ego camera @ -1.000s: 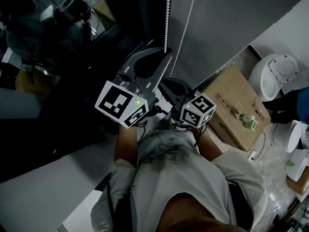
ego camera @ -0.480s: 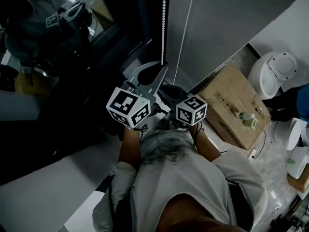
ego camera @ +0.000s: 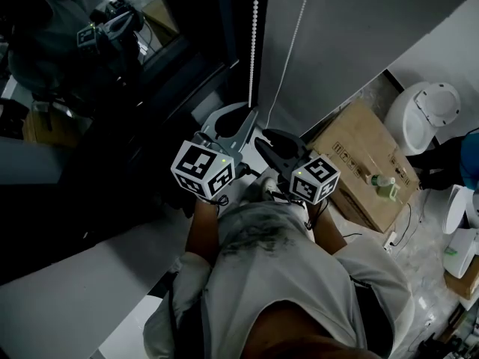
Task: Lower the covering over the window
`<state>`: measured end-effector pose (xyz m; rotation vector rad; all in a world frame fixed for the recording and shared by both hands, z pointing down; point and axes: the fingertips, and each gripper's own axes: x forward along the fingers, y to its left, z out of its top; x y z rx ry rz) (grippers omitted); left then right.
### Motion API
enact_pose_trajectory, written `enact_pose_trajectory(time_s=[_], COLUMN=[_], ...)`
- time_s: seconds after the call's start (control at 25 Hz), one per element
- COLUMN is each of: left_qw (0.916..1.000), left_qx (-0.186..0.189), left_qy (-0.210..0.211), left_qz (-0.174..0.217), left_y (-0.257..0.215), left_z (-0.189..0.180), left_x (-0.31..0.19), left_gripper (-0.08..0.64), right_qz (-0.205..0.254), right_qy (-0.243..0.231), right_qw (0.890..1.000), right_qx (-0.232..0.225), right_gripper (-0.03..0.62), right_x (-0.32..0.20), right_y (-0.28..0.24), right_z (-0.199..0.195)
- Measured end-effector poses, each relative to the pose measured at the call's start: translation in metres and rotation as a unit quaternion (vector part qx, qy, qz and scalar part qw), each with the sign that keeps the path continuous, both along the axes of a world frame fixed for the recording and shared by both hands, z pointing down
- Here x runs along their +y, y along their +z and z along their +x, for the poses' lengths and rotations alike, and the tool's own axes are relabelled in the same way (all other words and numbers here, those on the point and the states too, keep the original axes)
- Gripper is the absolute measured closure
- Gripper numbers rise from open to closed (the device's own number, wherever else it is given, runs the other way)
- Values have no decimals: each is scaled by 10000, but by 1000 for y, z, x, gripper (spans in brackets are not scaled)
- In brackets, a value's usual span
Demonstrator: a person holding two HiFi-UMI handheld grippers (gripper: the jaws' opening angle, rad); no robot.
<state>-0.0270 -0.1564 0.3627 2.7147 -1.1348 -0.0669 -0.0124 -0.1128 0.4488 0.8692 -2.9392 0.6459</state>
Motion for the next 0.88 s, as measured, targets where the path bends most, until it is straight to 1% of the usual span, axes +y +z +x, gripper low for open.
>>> enact_pose_trajectory(time_s=[0.08,0.16,0.28,0.36,0.4,0.48,0.64,0.68,0.76,0.88], left_qw=[10000,10000,9998,9997,9996,9995,9994,9994,9994,9994], left_qx=[-20,-66,-153,-205,-226,-252,-257,-255,-245,-252], left_qy=[11,37,81,120,142,179,208,210,206,185], left_qz=[6,20,60,81,91,107,129,130,131,119], left_y=[0,-1,-2,-3,-3,-4,-4,-4,-4,-3], left_z=[1,3,8,12,14,17,20,20,19,17], left_x=[2,4,8,11,13,16,21,22,23,24], left_gripper=[543,543,543,543,541,541,541,541,541,541], right_qz=[483,1096,2040,2476,2607,2717,2710,2704,2689,2650], right_qy=[119,221,249,217,184,75,-82,-80,-83,-144], right_qw=[9985,9930,9770,9654,9609,9563,9561,9565,9572,9579], right_qx=[-208,-380,-567,-790,-911,-1077,-1115,-1090,-1066,-1092], right_gripper=[463,459,456,457,456,457,459,481,565,569], right_x=[-4,-8,-10,-12,-15,-20,-27,-28,-29,-28], right_y=[-46,-99,-175,-215,-230,-248,-259,-259,-259,-257], right_z=[15,25,30,28,25,16,-5,-9,-12,-14])
